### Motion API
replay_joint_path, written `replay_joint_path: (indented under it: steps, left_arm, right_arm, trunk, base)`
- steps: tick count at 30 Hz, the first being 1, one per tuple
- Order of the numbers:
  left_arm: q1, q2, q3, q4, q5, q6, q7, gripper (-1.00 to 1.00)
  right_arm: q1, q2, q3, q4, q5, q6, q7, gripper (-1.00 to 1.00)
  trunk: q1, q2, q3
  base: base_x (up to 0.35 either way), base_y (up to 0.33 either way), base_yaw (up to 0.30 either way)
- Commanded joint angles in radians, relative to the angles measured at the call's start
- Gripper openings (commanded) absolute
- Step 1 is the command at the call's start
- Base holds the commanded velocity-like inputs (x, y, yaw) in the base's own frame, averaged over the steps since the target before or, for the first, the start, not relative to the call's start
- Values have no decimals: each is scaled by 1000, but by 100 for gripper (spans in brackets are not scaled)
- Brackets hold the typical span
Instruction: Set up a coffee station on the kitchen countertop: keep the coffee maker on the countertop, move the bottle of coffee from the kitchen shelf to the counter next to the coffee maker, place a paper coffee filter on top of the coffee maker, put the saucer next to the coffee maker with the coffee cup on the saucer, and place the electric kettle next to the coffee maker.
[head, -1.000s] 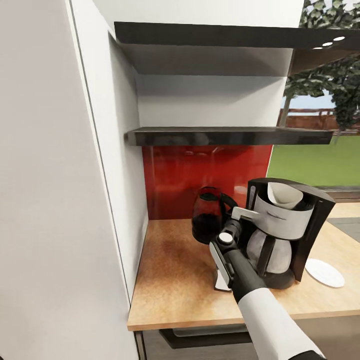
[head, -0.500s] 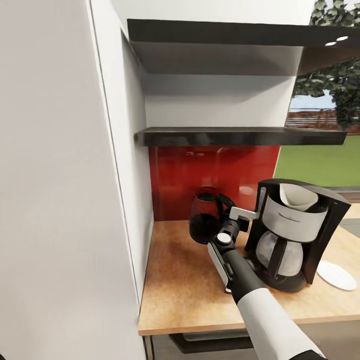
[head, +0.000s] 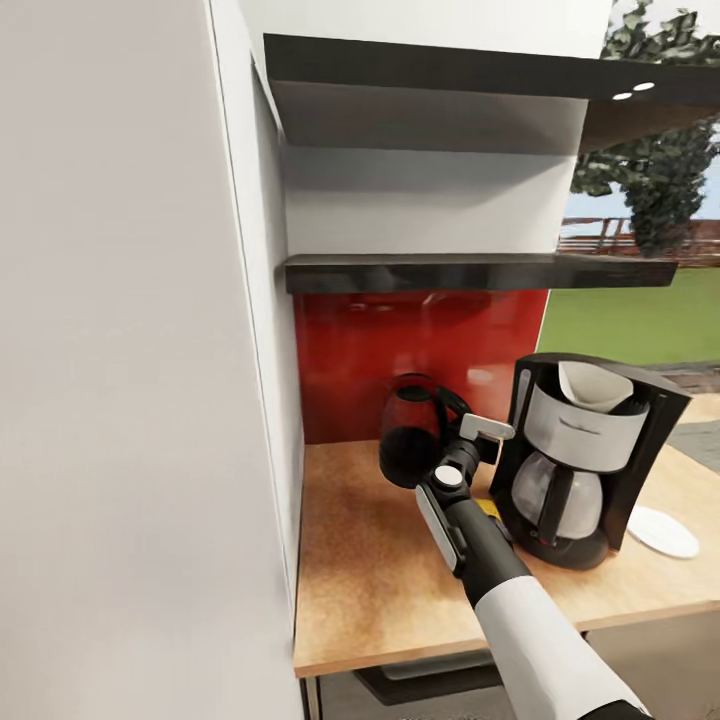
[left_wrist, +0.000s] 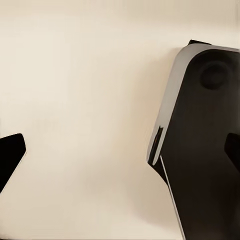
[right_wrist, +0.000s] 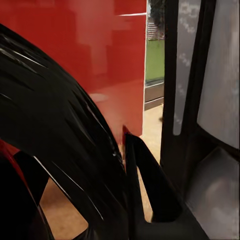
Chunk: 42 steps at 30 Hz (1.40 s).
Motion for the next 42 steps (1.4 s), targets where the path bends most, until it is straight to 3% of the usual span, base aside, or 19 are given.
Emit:
replay_joint_path:
  steps: [1, 17, 19, 24, 42]
  left_arm:
    - [1, 0, -9, -3, 7, 0, 4, 100]
    - [1, 0, -8, -3, 7, 0, 4, 100]
    - [1, 0, -8, -3, 7, 0, 4, 100]
    - [1, -1, -8, -3, 7, 0, 4, 100]
    - [1, 0, -8, -1, 7, 0, 4, 100]
  right_arm:
    - [-1, 0, 2, -1, 6, 10, -11, -100]
    - [-1, 0, 3, 2, 7, 9, -11, -100]
    - [-1, 0, 2, 57, 6, 9, -12, -100]
    - [-1, 0, 3, 92, 5, 8, -12, -100]
    - [-1, 0, 3, 88, 5, 8, -12, -100]
  trunk:
    - [0, -1, 0]
    - [0, -1, 0]
    - [0, -1, 0]
    - [0, -1, 0]
    - [0, -1, 0]
  base:
    - [0, 3, -207]
    - [5, 0, -99]
    - [152, 0, -2]
    - [49, 0, 0]
    - [40, 14, 0]
